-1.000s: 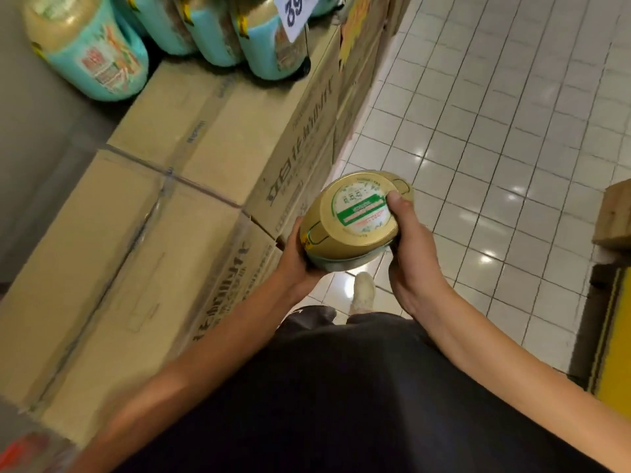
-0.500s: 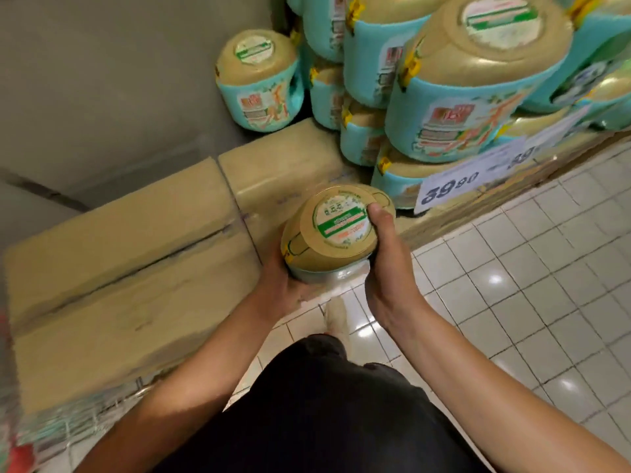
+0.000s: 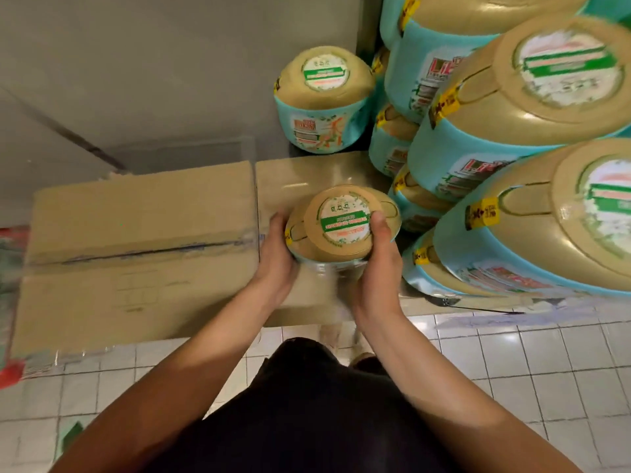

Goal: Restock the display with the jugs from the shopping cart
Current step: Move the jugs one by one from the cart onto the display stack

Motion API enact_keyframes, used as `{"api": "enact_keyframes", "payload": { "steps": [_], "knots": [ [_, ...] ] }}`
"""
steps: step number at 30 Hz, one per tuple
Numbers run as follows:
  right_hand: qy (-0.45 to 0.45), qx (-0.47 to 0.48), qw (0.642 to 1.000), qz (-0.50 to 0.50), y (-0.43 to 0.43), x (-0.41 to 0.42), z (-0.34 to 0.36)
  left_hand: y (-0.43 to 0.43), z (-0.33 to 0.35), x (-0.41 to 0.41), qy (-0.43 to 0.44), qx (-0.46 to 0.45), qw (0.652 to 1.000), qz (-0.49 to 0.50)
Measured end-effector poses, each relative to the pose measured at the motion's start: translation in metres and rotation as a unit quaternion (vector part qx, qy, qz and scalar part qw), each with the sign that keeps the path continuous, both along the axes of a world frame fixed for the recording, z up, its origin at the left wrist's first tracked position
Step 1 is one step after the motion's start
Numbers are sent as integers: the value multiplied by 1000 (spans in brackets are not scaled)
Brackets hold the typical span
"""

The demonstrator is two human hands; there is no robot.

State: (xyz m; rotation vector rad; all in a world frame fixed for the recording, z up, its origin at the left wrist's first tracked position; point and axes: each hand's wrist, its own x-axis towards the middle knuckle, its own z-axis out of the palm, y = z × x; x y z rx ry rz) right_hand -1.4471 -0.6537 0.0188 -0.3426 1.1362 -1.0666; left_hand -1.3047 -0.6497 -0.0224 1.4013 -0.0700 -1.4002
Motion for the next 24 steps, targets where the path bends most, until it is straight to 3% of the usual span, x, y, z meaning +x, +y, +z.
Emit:
{"api": "enact_keyframes", "payload": {
  "steps": [4,6,8,11,18,24],
  "knots": [
    [98,-58,991,63,16,-24,-10,16,-3,-10,-127,6,991,47],
    [193,-130,963,133,24,-40,-20,39,-6,-21,-249,-6,967,56],
    [258,-198,921,215,27,-50,-31,61,-11,-35,-342,-51,938,-15],
    [286,-241,897,235,24,-48,-44,70,-25,-50,-341,-95,931,-89],
    [355,-286,863,218,-8,-16,-54,32,-35,-24,-389,-110,910,-87],
    [365,-306,858,191,-47,14,-55,-16,-35,5,-419,-117,896,-91]
  ]
}}
